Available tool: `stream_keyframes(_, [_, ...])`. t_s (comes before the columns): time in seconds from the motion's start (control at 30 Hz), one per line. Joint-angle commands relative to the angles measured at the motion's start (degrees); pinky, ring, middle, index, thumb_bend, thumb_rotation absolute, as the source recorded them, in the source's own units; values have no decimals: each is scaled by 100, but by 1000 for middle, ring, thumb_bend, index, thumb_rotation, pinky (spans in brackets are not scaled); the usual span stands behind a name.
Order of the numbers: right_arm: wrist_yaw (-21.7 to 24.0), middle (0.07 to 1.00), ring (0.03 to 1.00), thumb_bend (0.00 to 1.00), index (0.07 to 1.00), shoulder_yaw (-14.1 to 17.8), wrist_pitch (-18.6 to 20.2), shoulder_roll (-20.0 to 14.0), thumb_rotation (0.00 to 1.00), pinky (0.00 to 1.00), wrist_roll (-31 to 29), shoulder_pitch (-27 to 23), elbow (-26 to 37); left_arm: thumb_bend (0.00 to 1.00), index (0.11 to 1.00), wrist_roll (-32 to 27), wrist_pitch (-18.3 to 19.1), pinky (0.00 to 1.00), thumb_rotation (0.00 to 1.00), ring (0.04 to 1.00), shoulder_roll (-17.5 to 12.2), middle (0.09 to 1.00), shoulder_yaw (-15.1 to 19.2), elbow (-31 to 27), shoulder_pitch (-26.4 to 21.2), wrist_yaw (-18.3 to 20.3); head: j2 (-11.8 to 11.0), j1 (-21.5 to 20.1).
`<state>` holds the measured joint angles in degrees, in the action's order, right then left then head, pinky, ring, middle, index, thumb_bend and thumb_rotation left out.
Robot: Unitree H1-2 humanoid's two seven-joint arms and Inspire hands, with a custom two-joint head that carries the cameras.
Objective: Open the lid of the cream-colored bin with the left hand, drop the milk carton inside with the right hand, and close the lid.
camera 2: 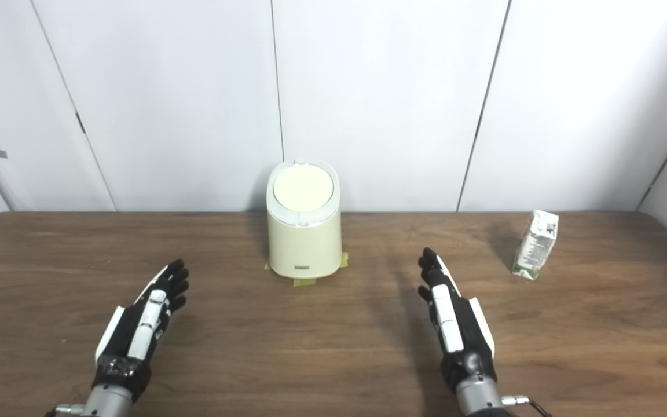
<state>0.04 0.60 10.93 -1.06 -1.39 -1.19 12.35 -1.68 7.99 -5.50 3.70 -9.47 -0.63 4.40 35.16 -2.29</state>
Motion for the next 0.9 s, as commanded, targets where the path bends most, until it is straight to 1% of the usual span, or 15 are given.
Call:
stream_keyframes(0.0, [-19,948,971,623,953,7,-140,29,969,942,8,-230,203,431,926,3,-236,940,919,939,-57,933,-9,-68,-214,-6,7,-13])
stream_keyframes(0.13, [-14,948,971,625,956,-1,-132,17,986,939,31,-236,206,430,923,26,-242,931,913,934,-59,928,-10,-55,-225,-26,7,-15])
stream_keyframes(0.23, [-4,949,971,624,957,-2,-121,12,988,941,25,-231,224,435,923,19,-246,934,917,934,-60,927,-8,-47,-228,-22,7,-15])
stream_keyframes(0.53, [0,944,967,627,957,6,-115,13,980,935,5,-215,233,442,926,1,-252,934,889,939,-68,931,-11,-52,-225,0,6,-32])
stream_keyframes(0.63, [5,943,967,627,956,24,-125,16,976,937,-32,-209,240,440,934,64,-203,936,818,936,-61,930,-35,-104,-224,-22,17,-34])
stream_keyframes(0.73, [10,942,966,617,954,35,-83,5,977,939,-53,-194,286,469,934,213,-188,917,752,931,-66,925,-88,-140,-215,-67,17,-25])
stream_keyframes(0.87, [30,942,965,607,957,35,-121,-27,980,937,-56,-187,255,464,940,269,-171,920,723,935,-68,927,-102,-155,-224,-70,9,-16])
